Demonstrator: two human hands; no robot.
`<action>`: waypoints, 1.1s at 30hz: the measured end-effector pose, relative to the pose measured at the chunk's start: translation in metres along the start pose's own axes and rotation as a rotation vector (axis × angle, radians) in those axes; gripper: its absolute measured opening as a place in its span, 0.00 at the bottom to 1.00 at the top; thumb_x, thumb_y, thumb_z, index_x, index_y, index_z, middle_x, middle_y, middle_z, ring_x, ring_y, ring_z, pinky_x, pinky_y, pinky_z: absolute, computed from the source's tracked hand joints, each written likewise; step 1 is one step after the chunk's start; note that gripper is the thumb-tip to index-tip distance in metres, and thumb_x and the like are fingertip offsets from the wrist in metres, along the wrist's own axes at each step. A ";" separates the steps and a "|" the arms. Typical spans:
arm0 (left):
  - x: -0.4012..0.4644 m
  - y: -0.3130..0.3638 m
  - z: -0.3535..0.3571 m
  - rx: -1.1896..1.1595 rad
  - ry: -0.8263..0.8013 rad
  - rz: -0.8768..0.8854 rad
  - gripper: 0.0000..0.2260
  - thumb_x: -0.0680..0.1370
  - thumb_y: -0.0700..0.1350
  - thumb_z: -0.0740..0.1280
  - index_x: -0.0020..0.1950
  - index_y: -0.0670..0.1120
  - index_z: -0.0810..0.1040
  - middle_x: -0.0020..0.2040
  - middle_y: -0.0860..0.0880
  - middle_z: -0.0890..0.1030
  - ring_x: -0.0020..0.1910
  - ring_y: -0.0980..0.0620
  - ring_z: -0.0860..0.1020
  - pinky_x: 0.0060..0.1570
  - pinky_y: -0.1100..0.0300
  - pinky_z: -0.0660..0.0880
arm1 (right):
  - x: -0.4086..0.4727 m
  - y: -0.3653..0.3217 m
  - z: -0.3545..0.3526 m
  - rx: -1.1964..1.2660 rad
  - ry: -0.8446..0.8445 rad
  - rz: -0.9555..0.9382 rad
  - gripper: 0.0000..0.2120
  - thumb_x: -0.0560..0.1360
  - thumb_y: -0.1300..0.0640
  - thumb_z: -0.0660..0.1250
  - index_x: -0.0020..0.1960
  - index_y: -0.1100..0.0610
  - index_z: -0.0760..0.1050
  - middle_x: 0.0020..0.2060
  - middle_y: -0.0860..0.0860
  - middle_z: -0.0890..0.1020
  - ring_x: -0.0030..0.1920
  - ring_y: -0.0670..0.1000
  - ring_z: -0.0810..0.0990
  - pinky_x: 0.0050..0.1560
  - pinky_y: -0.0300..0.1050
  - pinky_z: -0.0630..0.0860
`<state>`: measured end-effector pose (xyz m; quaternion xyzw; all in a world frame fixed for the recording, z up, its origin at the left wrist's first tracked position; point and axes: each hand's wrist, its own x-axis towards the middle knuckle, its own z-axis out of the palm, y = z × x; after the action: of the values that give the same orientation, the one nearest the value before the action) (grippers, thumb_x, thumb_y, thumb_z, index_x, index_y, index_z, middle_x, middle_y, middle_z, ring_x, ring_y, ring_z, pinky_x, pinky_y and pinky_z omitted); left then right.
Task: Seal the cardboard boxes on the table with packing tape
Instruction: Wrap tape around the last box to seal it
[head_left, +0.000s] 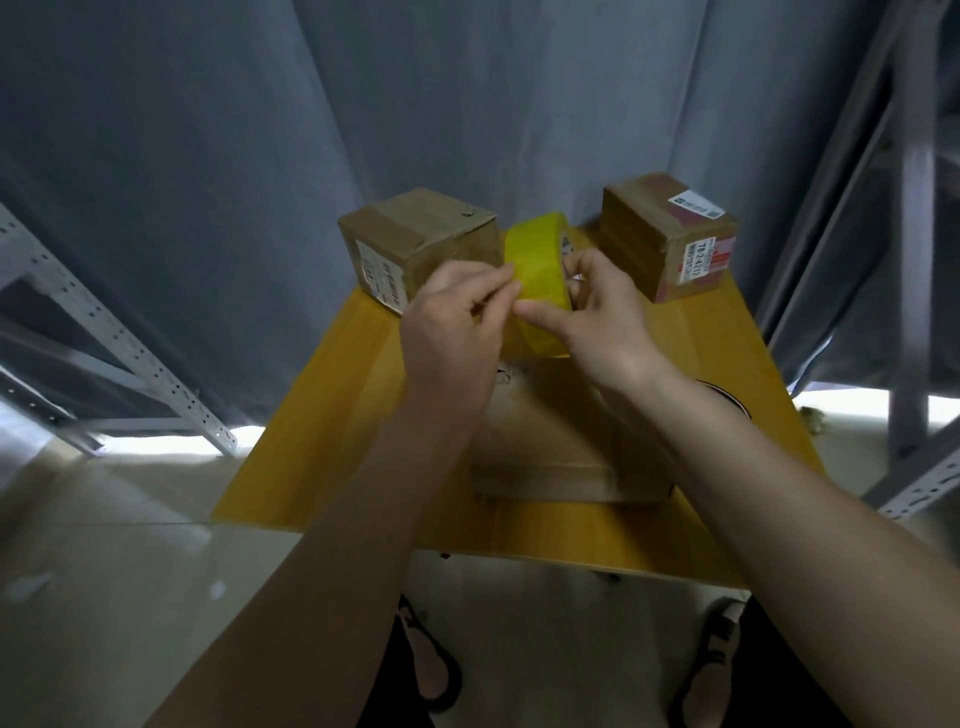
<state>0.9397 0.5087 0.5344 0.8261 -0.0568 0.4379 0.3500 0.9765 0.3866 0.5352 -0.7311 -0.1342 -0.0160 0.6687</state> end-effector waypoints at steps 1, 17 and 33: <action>0.000 0.000 -0.001 0.011 0.014 -0.008 0.07 0.74 0.40 0.73 0.50 0.39 0.85 0.45 0.44 0.84 0.42 0.50 0.81 0.42 0.57 0.79 | -0.001 0.001 0.001 -0.008 0.004 -0.008 0.16 0.68 0.62 0.76 0.45 0.52 0.69 0.43 0.55 0.83 0.44 0.57 0.83 0.50 0.63 0.79; -0.008 0.002 0.009 0.111 -0.176 -0.104 0.02 0.80 0.37 0.61 0.49 0.43 0.71 0.47 0.48 0.71 0.45 0.54 0.69 0.44 0.68 0.63 | -0.012 -0.004 0.007 -0.280 0.058 -0.079 0.17 0.71 0.55 0.75 0.51 0.57 0.68 0.48 0.57 0.79 0.47 0.57 0.78 0.46 0.53 0.76; -0.012 -0.002 0.005 0.026 0.041 -0.142 0.05 0.75 0.37 0.71 0.49 0.39 0.84 0.43 0.44 0.84 0.41 0.52 0.82 0.43 0.60 0.80 | -0.014 -0.002 0.012 -0.515 0.167 -0.157 0.18 0.71 0.52 0.75 0.51 0.54 0.66 0.35 0.39 0.68 0.38 0.42 0.69 0.67 0.63 0.66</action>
<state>0.9365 0.5042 0.5227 0.8235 0.0146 0.4295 0.3703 0.9604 0.3963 0.5332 -0.8605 -0.1263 -0.1615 0.4664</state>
